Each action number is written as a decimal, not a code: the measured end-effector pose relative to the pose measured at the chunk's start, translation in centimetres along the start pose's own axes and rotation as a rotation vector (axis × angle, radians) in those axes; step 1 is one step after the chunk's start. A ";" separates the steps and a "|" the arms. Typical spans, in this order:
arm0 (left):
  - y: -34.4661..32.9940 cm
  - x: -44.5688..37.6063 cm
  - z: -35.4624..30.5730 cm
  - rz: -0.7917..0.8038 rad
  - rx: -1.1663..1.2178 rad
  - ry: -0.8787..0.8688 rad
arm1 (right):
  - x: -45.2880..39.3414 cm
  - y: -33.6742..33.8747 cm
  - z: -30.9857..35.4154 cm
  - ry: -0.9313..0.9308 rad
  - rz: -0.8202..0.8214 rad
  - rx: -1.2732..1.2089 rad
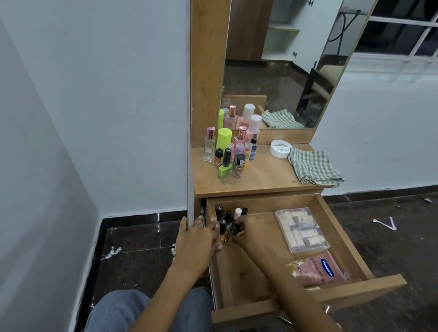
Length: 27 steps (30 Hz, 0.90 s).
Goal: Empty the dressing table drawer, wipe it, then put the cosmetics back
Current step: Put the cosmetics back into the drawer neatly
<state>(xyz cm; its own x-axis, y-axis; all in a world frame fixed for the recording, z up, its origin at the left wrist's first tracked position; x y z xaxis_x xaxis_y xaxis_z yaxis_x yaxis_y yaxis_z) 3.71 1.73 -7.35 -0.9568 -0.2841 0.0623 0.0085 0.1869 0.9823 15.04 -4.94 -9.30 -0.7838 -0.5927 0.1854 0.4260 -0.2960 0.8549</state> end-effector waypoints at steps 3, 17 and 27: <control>0.1 0.0 0.0 -0.001 -0.005 -0.003 | -0.5 -1.0 0.1 -0.027 0.015 0.009; 1.1 -0.6 0.0 -0.014 0.003 0.025 | -0.7 7.4 0.9 0.024 -0.280 -0.319; 1.5 -0.5 -0.1 0.016 -0.005 0.054 | -2.7 10.9 7.6 0.114 -0.498 -0.222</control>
<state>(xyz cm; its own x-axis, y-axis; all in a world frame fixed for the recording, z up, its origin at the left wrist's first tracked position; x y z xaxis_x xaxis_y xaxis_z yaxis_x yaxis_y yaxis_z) 4.24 2.05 -5.86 -0.9396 -0.3310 0.0875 0.0256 0.1870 0.9820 18.36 -0.90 3.15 -0.8662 -0.4144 -0.2793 0.1111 -0.7046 0.7009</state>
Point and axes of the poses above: each hand's wrist, its own x-axis away from the middle knuckle, its own y-axis out of the back of the hand, z = x × y, the point moved 10 cm from there along -x, towards the middle knuckle, and after that the axes turned 14 degrees about -y, right-handed, at the moved point
